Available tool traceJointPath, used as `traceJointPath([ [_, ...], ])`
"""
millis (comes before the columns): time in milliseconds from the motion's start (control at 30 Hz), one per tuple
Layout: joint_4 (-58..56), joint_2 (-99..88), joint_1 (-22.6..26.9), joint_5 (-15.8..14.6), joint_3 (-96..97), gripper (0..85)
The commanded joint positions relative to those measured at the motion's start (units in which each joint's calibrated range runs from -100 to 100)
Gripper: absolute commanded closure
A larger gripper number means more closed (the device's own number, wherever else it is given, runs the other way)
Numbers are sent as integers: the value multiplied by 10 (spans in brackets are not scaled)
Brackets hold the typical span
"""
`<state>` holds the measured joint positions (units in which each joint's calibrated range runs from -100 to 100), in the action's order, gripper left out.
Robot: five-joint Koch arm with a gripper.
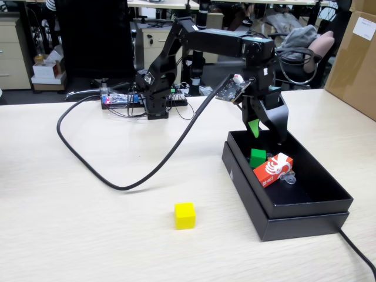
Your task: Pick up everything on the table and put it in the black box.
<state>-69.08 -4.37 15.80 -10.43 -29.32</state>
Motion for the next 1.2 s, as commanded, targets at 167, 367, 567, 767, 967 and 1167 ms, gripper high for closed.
traceJointPath([
  [167,-5,-100,-107,47,-21,493],
  [367,-5,-38,-172,70,-56,493],
  [567,-5,96,-197,78,-133,460],
  [767,-5,235,-198,79,-247,462],
  [967,-66,368,-191,78,-373,462],
  [1167,-83,377,-185,77,-370,462],
])
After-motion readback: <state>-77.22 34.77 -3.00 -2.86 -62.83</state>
